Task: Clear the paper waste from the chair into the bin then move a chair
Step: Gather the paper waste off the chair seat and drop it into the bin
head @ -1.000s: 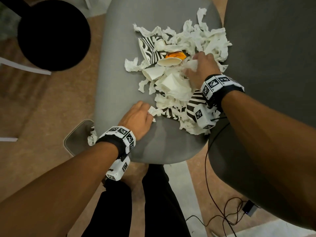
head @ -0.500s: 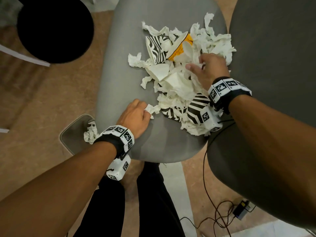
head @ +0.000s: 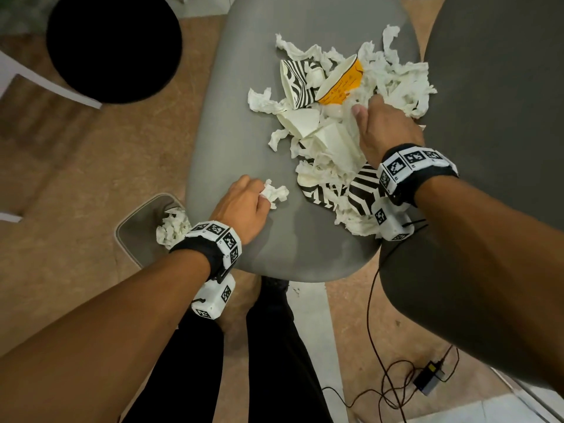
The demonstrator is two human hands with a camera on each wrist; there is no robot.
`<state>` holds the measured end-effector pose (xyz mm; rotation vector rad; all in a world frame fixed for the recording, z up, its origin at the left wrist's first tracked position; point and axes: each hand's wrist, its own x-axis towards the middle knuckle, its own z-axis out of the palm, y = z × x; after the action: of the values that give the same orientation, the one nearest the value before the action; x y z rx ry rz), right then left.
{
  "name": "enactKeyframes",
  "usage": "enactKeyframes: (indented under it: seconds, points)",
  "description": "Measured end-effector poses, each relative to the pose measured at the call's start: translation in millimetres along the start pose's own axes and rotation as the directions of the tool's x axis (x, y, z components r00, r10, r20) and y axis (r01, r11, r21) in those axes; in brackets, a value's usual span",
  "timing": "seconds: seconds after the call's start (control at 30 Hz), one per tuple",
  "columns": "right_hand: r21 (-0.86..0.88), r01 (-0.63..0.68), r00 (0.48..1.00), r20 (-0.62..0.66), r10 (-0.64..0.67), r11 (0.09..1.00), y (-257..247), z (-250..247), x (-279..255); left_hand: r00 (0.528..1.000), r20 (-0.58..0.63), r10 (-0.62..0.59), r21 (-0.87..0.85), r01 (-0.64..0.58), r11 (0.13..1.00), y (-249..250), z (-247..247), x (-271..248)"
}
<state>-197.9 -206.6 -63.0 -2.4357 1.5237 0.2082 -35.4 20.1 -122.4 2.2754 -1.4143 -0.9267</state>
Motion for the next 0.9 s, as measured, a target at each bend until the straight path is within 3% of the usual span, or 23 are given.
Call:
enactKeyframes:
  seconds: [0.07, 0.17, 0.27, 0.37, 0.5, 0.67, 0.77, 0.9]
  points:
    - [0.053, 0.051, 0.999, -0.007, -0.05, 0.997, -7.4, -0.1, -2.9, 1.0, -0.007, -0.003, -0.003, 0.003, 1.0, -2.5, -0.6, -3.2]
    - [0.289, 0.048, 0.999, -0.015, -0.046, 0.956, -21.8, 0.1, -3.2, 1.0, -0.019, -0.007, -0.008, 0.007, 1.0, -5.2, -3.2, -6.1]
    - [0.565, -0.055, 0.998, 0.05, 0.032, 0.823, -47.2, -1.2, -5.5, 0.999, -0.019, -0.034, -0.031, 0.033, 0.999, -7.9, -8.9, -6.9]
    - [0.657, -0.02, 1.0, 0.03, 0.001, 0.754, -82.0, 3.0, -13.9, 0.994, -0.071, -0.085, -0.088, 0.078, 0.993, -11.3, -16.6, -8.9]
    - [0.817, -0.104, 0.988, 0.149, -0.034, 0.567, -140.4, 20.8, -34.9, 0.96, -0.162, -0.229, -0.213, 0.193, 0.958, -29.3, -28.1, -16.9]
    - [0.802, -0.215, 0.933, 0.337, -0.125, 0.558, -219.7, 71.1, -73.9, 0.887, -0.218, -0.407, -0.326, 0.326, 0.887, -88.1, -37.2, -39.0]
    - [0.753, -0.244, 0.865, 0.454, -0.214, 0.611, -264.1, 105.9, -97.2, 0.821, -0.216, -0.528, -0.382, 0.427, 0.82, -138.2, -34.7, -59.0]
    - [0.664, -0.342, 0.773, 0.601, -0.202, 0.665, -313.8, 167.2, -116.8, 0.729, -0.142, -0.67, -0.487, 0.538, 0.688, -207.5, -19.6, -80.9]
